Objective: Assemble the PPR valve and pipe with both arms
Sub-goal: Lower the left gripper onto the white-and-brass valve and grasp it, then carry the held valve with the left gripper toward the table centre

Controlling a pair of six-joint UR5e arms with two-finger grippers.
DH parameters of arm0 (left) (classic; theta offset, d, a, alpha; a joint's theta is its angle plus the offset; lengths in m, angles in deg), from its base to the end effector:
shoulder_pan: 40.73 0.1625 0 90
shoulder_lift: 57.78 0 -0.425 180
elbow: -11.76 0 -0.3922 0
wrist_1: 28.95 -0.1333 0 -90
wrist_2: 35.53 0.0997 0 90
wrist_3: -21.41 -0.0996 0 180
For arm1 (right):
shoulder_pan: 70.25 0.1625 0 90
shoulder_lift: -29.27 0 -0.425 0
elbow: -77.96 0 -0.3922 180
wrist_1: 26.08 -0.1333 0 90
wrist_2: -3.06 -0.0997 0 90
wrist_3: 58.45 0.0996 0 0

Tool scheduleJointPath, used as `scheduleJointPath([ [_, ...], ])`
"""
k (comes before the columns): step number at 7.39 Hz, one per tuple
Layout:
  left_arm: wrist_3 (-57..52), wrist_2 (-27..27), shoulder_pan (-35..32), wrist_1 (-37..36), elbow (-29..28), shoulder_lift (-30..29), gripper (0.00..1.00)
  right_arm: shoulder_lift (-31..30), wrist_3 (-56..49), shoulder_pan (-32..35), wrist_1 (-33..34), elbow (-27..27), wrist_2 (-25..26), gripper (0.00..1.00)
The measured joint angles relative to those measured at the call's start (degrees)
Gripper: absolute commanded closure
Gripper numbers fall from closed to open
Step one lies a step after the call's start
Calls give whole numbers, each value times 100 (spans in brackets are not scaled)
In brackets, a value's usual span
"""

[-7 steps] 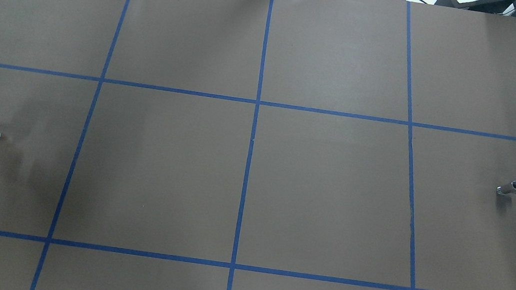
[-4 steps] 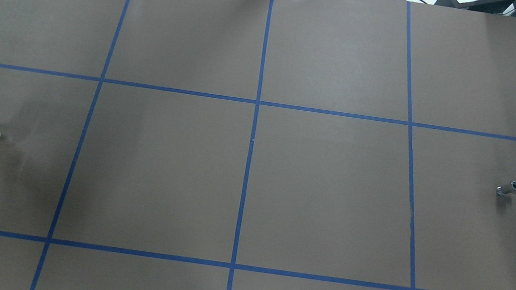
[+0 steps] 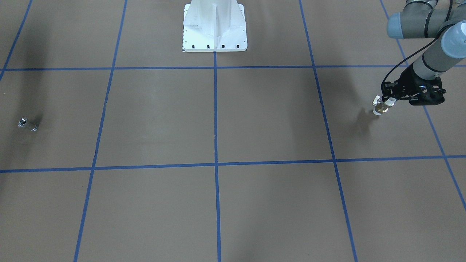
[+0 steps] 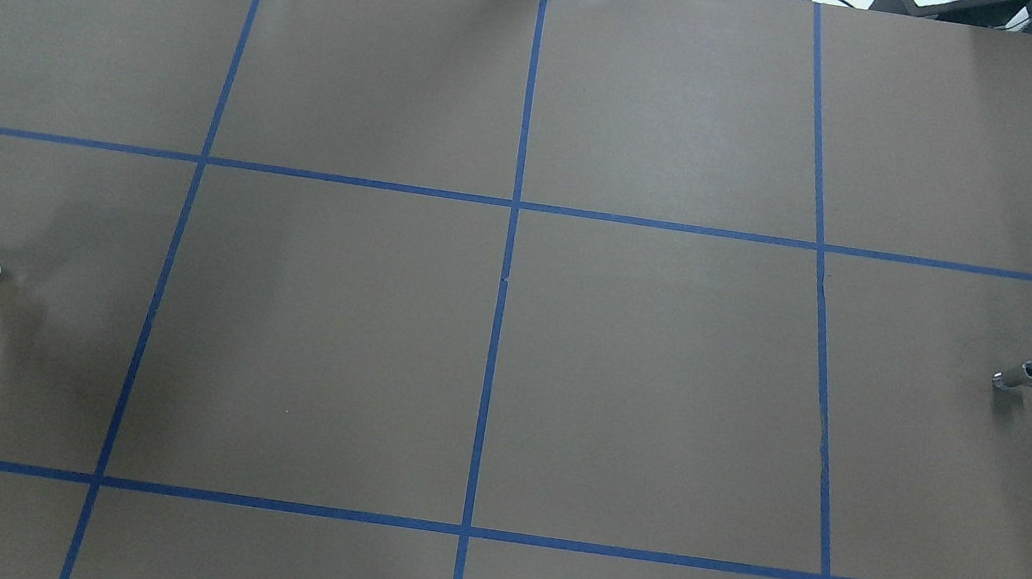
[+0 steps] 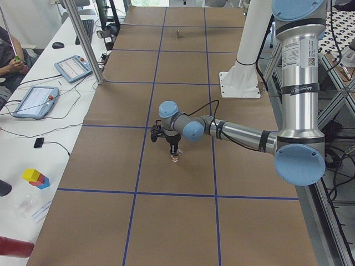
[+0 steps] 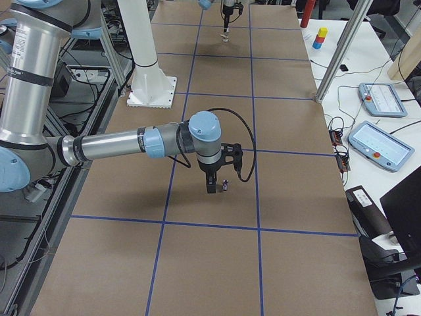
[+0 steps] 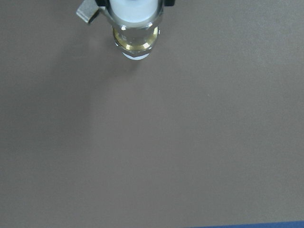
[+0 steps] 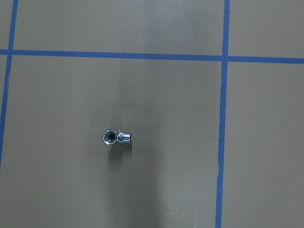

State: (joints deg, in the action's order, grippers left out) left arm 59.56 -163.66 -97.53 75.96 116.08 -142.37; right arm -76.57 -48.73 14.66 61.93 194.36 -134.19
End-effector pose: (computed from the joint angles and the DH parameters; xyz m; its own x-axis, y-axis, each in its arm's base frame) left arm 0.1974 -0.4328 0.5563 0.7197 0.0299 -0.6937 -0.0717 0.9969 -0.0313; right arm 0.0261 -0.3854 0.5438 0.6671 -0.0519 0.7432 -0.0264 0.9953 0.0932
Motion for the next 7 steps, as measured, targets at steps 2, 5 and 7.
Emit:
scheduleJointPath([
  [2, 68, -181, -12, -40, 194, -42, 100, 1, -2, 3, -5, 25, -26, 0],
  [5, 1174, -212, 22, -583, 517, -1056, 100, 2, -5, 7, -12, 21, -16, 0],
  [7, 1793, -23, 343, -1553, 513, -2385, 100, 3, -4, 8, -12, 13, 34, 0],
])
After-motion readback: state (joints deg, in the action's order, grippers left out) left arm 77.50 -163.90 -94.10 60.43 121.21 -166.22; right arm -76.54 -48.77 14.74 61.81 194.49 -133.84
